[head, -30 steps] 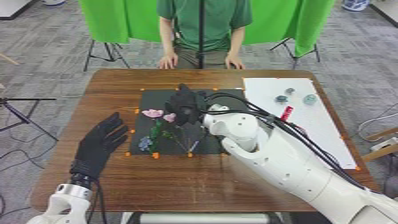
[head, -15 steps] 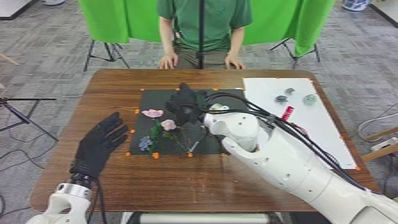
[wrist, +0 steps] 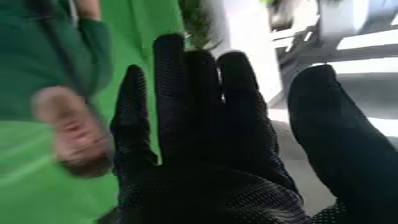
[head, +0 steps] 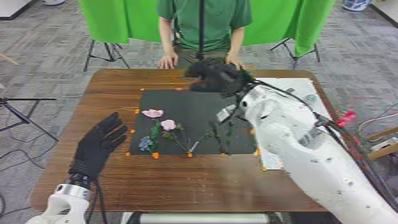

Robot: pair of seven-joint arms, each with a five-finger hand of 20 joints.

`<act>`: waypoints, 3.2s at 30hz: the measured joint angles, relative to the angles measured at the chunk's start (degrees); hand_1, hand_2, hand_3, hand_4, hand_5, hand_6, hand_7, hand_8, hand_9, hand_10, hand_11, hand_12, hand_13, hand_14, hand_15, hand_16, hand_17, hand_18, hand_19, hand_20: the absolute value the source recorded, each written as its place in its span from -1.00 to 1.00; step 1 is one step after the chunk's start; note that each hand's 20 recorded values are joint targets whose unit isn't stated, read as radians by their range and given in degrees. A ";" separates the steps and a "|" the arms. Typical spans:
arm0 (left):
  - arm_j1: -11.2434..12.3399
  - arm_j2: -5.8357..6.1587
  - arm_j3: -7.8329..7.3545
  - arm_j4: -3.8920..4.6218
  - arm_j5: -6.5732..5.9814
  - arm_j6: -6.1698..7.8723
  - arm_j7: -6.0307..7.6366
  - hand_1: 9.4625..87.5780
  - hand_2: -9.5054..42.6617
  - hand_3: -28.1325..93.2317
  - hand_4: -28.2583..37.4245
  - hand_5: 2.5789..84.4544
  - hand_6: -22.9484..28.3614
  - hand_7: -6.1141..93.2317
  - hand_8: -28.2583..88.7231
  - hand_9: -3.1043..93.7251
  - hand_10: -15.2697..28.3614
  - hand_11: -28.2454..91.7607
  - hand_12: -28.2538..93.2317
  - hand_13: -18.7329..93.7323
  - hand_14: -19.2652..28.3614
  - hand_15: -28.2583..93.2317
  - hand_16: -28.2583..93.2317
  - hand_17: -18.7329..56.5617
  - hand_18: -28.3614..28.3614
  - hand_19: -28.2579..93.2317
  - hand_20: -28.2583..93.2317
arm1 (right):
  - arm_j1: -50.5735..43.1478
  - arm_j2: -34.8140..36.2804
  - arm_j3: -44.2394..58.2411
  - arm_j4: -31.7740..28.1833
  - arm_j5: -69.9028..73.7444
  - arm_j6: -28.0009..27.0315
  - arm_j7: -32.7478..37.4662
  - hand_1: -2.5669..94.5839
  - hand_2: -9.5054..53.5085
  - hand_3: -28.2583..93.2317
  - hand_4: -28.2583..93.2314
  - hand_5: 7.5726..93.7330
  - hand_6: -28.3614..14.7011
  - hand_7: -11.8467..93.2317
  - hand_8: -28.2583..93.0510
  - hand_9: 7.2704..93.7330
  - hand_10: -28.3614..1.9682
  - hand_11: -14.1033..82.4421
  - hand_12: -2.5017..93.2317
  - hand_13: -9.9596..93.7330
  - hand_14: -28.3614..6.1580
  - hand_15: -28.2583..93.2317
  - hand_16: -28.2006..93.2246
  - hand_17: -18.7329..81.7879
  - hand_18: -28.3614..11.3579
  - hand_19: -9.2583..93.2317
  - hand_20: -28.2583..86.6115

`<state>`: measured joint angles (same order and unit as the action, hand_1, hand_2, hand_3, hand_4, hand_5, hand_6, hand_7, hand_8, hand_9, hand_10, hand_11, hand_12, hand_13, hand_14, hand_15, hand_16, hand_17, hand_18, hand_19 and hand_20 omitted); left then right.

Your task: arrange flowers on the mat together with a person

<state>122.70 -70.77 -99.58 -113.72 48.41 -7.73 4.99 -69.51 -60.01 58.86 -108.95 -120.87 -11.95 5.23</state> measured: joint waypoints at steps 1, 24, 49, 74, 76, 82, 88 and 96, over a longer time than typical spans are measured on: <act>0.09 0.00 -0.18 -0.01 0.00 0.00 0.02 -0.62 -0.70 0.61 -1.00 -0.31 0.06 -0.50 -0.69 -0.48 0.23 -0.13 -0.32 -0.28 0.40 -0.16 -0.56 -0.76 0.76 0.19 -0.47 | -1.67 1.11 3.06 -1.55 2.35 -1.43 0.29 -0.44 -0.48 0.89 -0.95 -0.14 0.11 -0.34 -0.76 -0.19 -0.07 -0.23 -0.49 -0.07 0.02 0.05 -0.29 -0.41 -0.55 0.15 -0.05; 1.56 0.61 -2.52 -0.21 -0.77 0.82 1.46 -0.62 -0.71 0.61 -1.00 -0.31 0.06 -0.50 -0.69 -0.49 0.23 -0.13 -0.32 -0.28 0.40 -0.17 -0.55 -0.76 0.76 0.20 -0.47 | -45.60 4.35 53.71 -13.38 63.23 -3.48 4.71 -0.62 -0.68 0.82 -0.94 -0.31 0.00 -0.60 -0.66 -0.36 -0.02 -0.56 -0.52 -0.25 -0.09 -0.41 -0.06 -0.51 -0.60 -0.17 -0.14; 1.01 -0.41 -2.43 -0.05 -0.92 0.68 1.08 -0.62 -0.71 0.61 -1.00 -0.30 0.06 -0.50 -0.69 -0.48 0.23 -0.13 -0.32 -0.28 0.40 -0.17 -0.55 -0.76 0.76 0.19 -0.47 | -52.57 -5.08 54.68 -15.55 63.06 -3.03 7.46 -0.60 -0.70 0.83 -0.93 -0.29 0.04 -0.57 -0.66 -0.35 -0.08 -0.53 -0.51 -0.21 -0.10 -0.40 -0.02 -0.53 -0.63 -0.10 -0.12; 1.03 -0.46 -2.26 -0.07 -0.80 0.38 0.65 -0.62 -0.70 0.61 -1.00 -0.30 0.06 -0.50 -0.69 -0.48 0.22 -0.13 -0.32 -0.28 0.40 -0.16 -0.56 -0.76 0.76 0.19 -0.47 | -50.56 -5.08 53.30 -15.00 62.50 -3.27 7.50 -0.59 -0.69 0.85 -0.93 -0.28 0.03 -0.56 -0.67 -0.34 -0.09 -0.52 -0.51 -0.21 -0.11 -0.36 -0.04 -0.52 -0.63 -0.09 -0.12; 1.45 -0.45 -2.36 -0.07 -0.79 0.38 0.74 -0.62 -0.70 0.61 -1.00 -0.30 0.06 -0.50 -0.69 -0.48 0.22 -0.13 -0.32 -0.28 0.40 -0.16 -0.56 -0.76 0.76 0.19 -0.47 | -50.56 -5.01 53.20 -15.00 62.48 -3.17 7.48 -0.59 -0.69 0.85 -0.93 -0.28 0.03 -0.56 -0.67 -0.34 -0.09 -0.52 -0.51 -0.21 -0.11 -0.36 -0.04 -0.53 -0.63 -0.08 -0.12; 1.31 -0.05 -2.35 0.00 -0.74 0.28 0.58 -0.62 -0.70 0.61 -1.00 -0.30 0.06 -0.50 -0.69 -0.48 0.23 -0.13 -0.32 -0.28 0.40 -0.16 -0.56 -0.76 0.76 0.19 -0.47 | -50.31 -4.98 52.61 -14.83 62.28 -3.27 7.67 -0.59 -0.68 0.85 -0.93 -0.28 0.03 -0.56 -0.67 -0.34 -0.09 -0.52 -0.51 -0.21 -0.10 -0.36 -0.05 -0.53 -0.64 -0.08 -0.12; 1.28 -0.05 -1.74 0.25 -0.66 0.17 0.50 -0.62 -0.70 0.61 -1.00 -0.30 0.06 -0.50 -0.69 -0.48 0.23 -0.13 -0.32 -0.28 0.40 -0.16 -0.55 -0.76 0.76 0.19 -0.47 | -49.80 -5.07 51.47 -14.49 61.52 -3.26 7.62 -0.59 -0.69 0.85 -0.93 -0.28 0.03 -0.56 -0.67 -0.34 -0.09 -0.52 -0.51 -0.21 -0.11 -0.35 -0.05 -0.53 -0.64 -0.08 -0.12; 1.06 -0.06 -1.41 0.25 -1.21 -0.02 0.54 -0.62 -0.70 0.61 -1.00 -0.31 0.06 -0.50 -0.69 -0.48 0.23 -0.13 -0.32 -0.28 0.40 -0.16 -0.56 -0.76 0.76 0.20 -0.47 | -48.91 -5.08 50.36 -14.01 61.21 -3.54 7.93 -0.59 -0.69 0.85 -0.93 -0.28 0.03 -0.56 -0.67 -0.33 -0.09 -0.51 -0.51 -0.19 -0.11 -0.34 -0.06 -0.52 -0.63 -0.08 -0.12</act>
<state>123.76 -70.83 -100.99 -113.47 47.20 -7.75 5.52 -118.42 -65.09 109.23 -122.96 -59.66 -15.49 13.16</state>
